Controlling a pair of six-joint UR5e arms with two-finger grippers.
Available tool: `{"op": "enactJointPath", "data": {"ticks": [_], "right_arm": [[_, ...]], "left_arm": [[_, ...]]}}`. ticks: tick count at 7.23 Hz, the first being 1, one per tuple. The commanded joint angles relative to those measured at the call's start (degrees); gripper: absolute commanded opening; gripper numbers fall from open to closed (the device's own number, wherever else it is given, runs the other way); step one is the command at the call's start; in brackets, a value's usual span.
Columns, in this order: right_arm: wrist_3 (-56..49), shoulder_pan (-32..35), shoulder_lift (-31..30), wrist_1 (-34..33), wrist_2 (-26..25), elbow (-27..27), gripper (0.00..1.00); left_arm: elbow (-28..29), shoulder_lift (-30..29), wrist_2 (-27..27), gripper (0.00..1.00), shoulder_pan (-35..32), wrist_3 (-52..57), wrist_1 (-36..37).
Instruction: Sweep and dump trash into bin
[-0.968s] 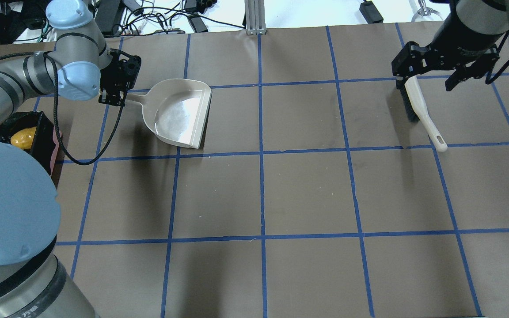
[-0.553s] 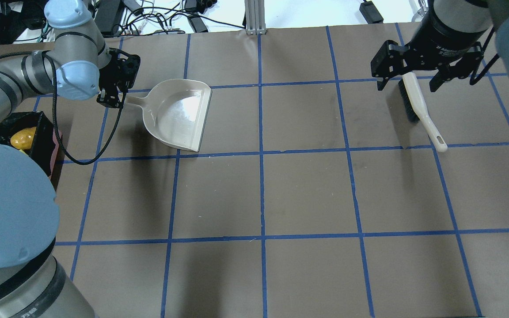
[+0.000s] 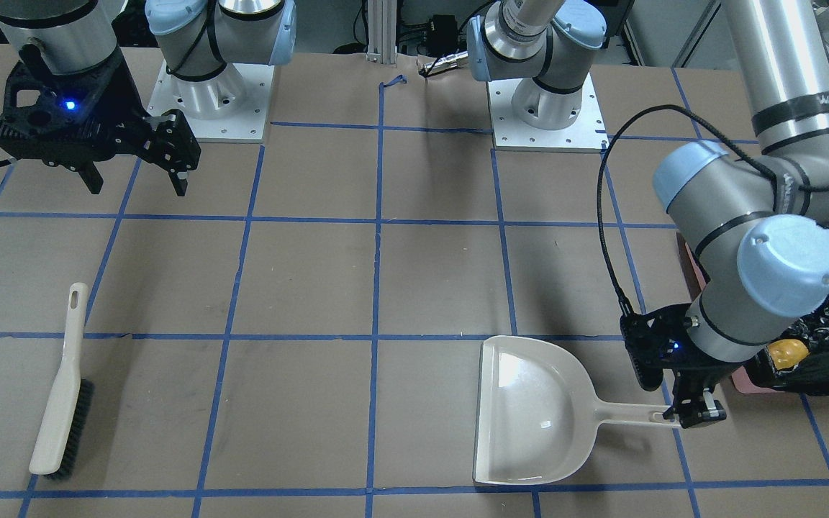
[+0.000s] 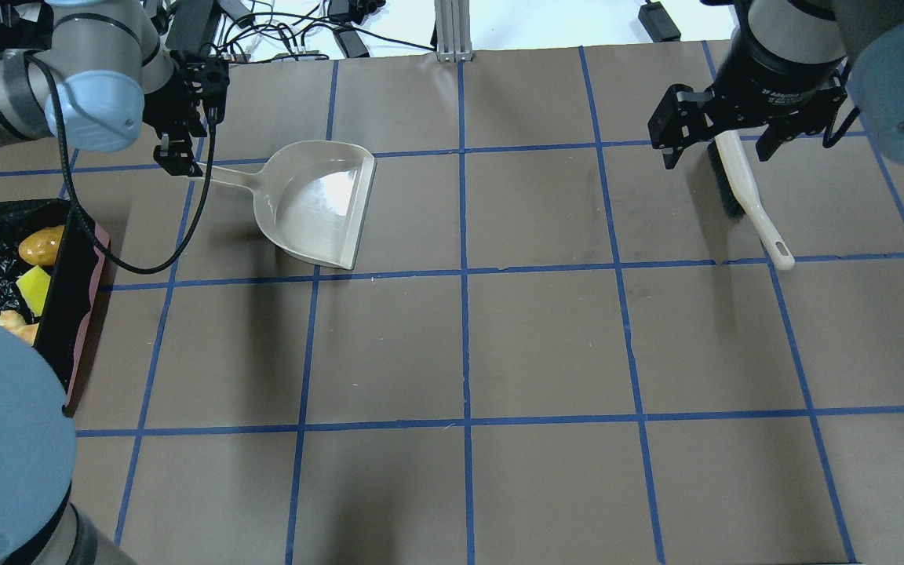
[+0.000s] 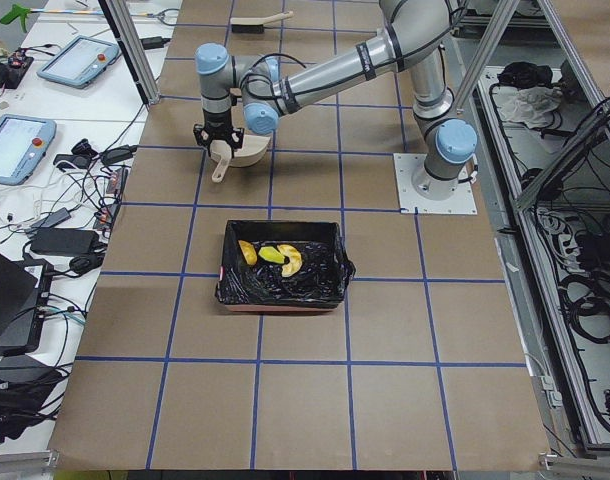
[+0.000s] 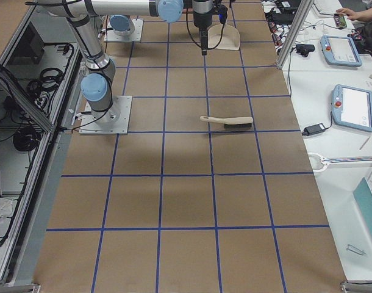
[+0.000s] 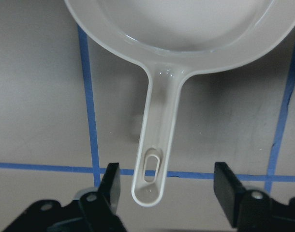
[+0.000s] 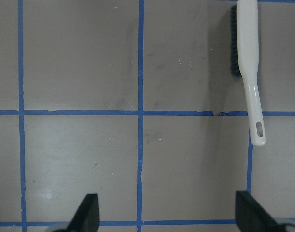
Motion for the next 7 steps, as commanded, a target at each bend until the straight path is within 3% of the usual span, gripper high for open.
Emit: {"op": "enactJointPath", "data": {"ticks": [1, 2, 5, 6, 7], "right_arm": [[-0.2, 0.1, 0.0, -0.1, 0.0, 0.2, 1.00], [-0.2, 0.1, -0.2, 0.0, 0.2, 0.2, 1.00], [-0.8, 0.0, -0.2, 0.2, 0.1, 0.4, 1.00], [-0.8, 0.0, -0.3, 0.2, 0.1, 0.5, 1.00], [-0.8, 0.1, -0.4, 0.2, 0.1, 0.6, 1.00]], "left_arm": [[1.7, 7.1, -1.9, 0.74, -0.8, -24.7, -9.7], [1.8, 9.7, -2.0, 0.75, -1.5, -31.5, -11.0], [0.9, 17.4, -2.5, 0.93, -5.2, -72.5, -19.9], [0.6, 19.4, -4.9, 1.00, -5.9, -83.4, -22.6], [-0.9, 21.3, -8.5, 1.00, -6.0, -90.5, -26.9]]}}
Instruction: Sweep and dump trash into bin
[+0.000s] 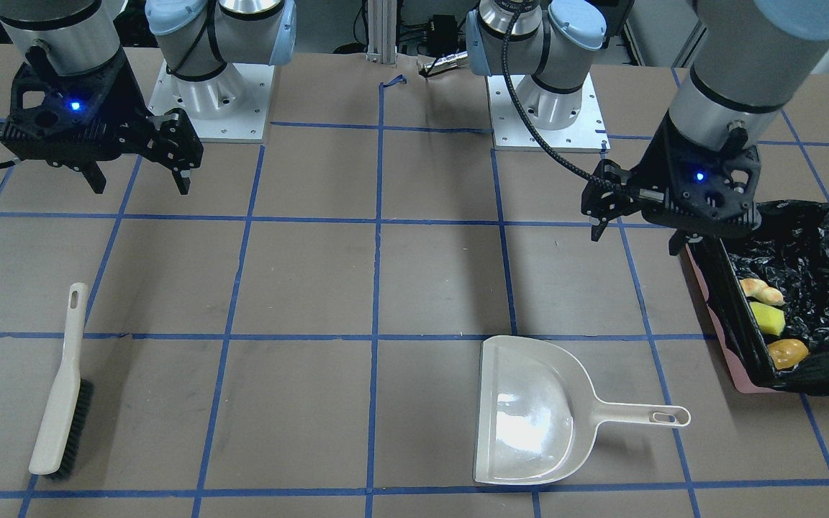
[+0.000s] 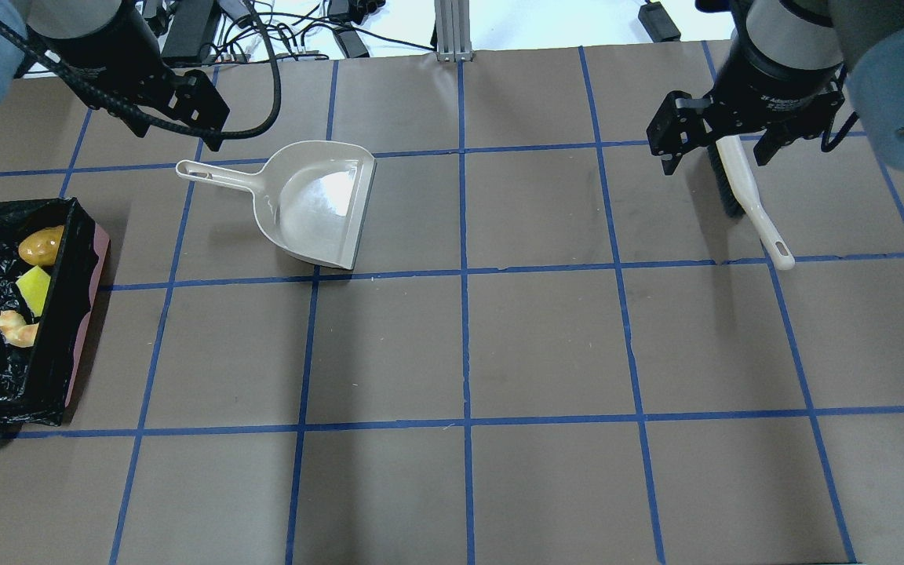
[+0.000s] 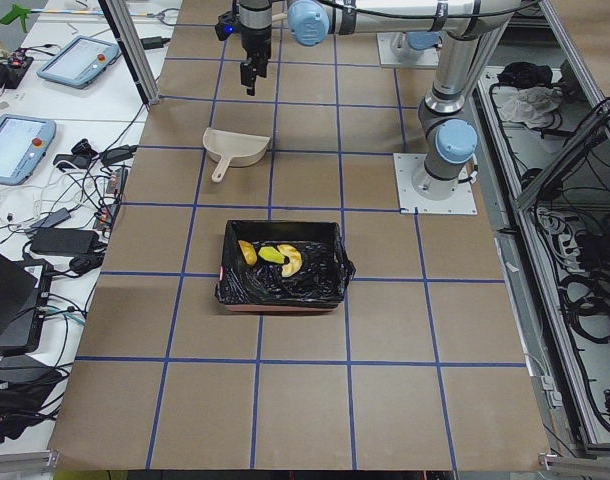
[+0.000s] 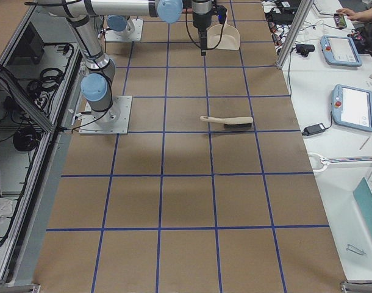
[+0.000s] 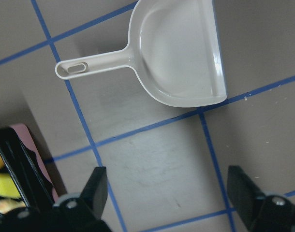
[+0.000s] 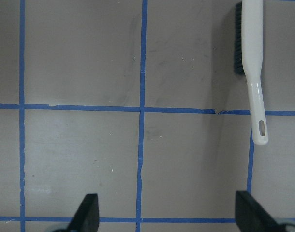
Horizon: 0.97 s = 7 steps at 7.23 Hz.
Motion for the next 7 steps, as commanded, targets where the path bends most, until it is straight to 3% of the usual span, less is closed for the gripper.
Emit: {"op": "enactJointPath", "data": {"ticks": [1, 3, 7], "right_arm": [[-0.1, 0.0, -0.1, 0.2, -0.1, 0.1, 1.00], [-0.1, 0.0, -0.2, 0.1, -0.5, 0.1, 1.00], [0.0, 0.0, -0.1, -0.3, -0.6, 0.1, 1.00]], "left_arm": [[-4.2, 4.3, -3.2, 1.00, -0.5, -13.7, -5.6], [-8.5, 7.5, -3.0, 1.00, -1.9, -18.5, -5.7], [-8.9, 6.9, -2.5, 1.00, -5.2, -20.0, -4.8]]}}
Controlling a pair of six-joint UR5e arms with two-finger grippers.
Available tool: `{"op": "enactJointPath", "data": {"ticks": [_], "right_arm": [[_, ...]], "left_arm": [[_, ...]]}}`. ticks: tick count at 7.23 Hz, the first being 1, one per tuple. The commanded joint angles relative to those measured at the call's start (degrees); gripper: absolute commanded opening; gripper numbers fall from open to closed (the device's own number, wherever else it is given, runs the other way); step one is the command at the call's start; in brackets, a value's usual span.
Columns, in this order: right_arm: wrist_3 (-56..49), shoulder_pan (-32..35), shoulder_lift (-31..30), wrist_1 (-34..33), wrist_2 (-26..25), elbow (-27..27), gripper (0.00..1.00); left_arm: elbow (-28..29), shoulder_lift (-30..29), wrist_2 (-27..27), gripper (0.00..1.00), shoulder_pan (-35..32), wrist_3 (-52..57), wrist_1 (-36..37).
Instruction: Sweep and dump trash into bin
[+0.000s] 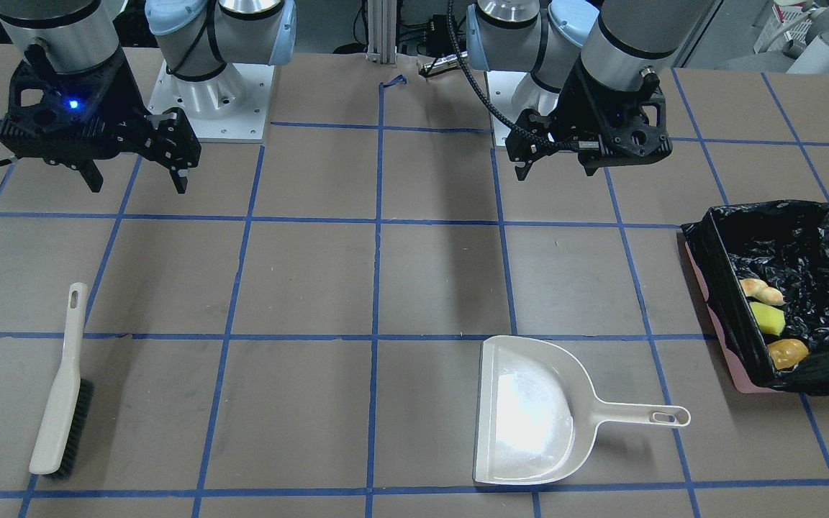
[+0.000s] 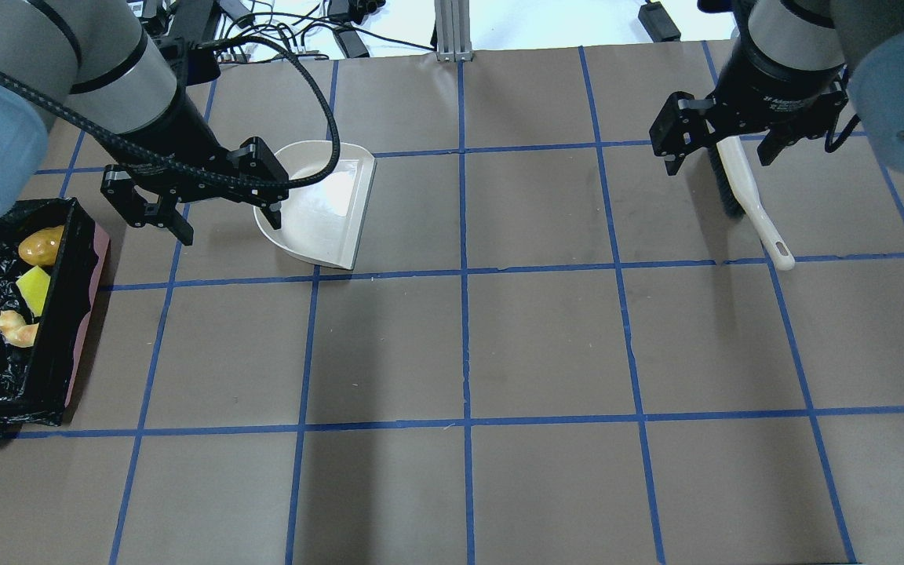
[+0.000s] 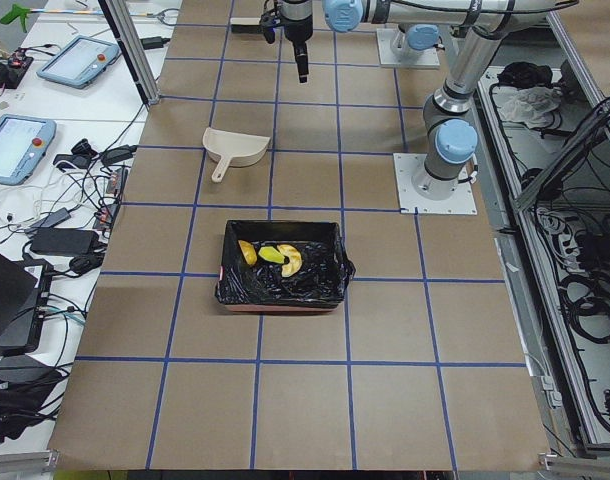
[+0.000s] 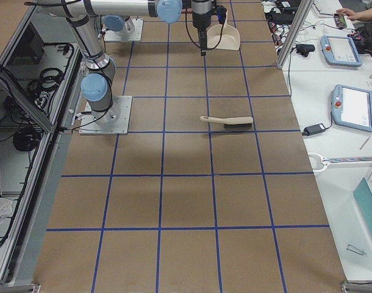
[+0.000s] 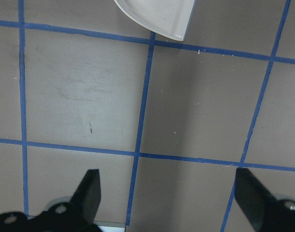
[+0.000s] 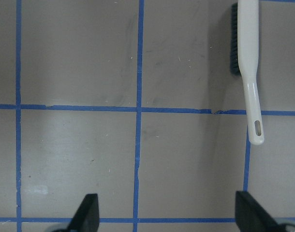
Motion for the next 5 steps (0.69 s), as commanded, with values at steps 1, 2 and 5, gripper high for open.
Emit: {"op": "enactJointPath", "data": {"ticks": [1, 2, 5], "right_arm": [[0.0, 0.0, -0.1, 0.1, -0.4, 0.0, 1.00], [-0.1, 0.0, -0.1, 0.2, -0.4, 0.0, 1.00], [-0.1, 0.0, -0.1, 0.0, -0.4, 0.0, 1.00]], "left_arm": [[-0.1, -0.4, 1.0, 1.00, -0.3, 0.2, 0.0], [-0.1, -0.7, 1.5, 1.00, -0.2, 0.2, 0.1], [-0.1, -0.2, 1.6, 1.00, -0.2, 0.5, 0.0]]}}
